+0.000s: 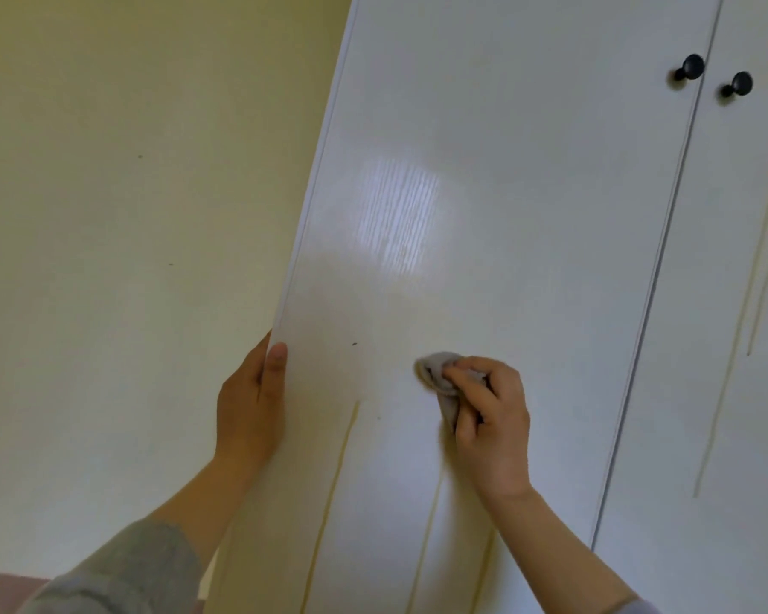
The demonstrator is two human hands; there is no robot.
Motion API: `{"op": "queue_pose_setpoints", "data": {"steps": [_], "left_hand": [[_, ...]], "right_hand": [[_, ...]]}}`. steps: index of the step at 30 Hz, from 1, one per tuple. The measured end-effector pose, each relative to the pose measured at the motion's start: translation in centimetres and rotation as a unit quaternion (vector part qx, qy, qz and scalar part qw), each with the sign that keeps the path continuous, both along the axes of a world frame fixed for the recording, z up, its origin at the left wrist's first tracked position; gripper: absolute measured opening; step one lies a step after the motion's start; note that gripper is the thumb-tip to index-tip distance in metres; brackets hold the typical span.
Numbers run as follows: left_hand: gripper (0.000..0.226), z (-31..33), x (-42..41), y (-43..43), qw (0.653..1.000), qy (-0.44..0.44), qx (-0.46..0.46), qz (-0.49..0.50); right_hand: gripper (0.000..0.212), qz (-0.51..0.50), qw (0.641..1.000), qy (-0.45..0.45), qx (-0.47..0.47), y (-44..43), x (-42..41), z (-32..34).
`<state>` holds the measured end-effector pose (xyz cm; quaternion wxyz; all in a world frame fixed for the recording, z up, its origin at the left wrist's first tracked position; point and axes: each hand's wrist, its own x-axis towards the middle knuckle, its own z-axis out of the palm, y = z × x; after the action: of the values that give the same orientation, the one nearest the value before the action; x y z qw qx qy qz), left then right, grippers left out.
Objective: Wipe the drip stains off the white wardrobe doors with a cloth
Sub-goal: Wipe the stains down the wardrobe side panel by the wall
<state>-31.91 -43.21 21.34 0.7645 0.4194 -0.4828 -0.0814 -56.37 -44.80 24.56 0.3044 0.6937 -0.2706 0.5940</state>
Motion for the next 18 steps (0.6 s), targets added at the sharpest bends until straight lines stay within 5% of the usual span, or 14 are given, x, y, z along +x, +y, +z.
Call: {"op": "queue_pose_setpoints", "data": {"steps": [4,12,18], "left_hand": [[0.077,-0.2,-0.2,0.1,1.000,-0.002,0.002,0.004],[0.066,-0.1,-0.3,0.0,1.000,0.005,0.000,-0.003],[0.065,-0.1,-0.1,-0.1,1.000,0.008,0.004,-0.001]], "right_hand": [[0.044,0.028,0.998,-0.004,0.057,2.2,-0.6,-2.7],[0.035,-0.050,0.993,-0.108,-0.013,0.6,-4.1,9.8],[0.037,-0.041,0.997,-0.065,-0.011,-0.3,-4.3,1.8]]}}
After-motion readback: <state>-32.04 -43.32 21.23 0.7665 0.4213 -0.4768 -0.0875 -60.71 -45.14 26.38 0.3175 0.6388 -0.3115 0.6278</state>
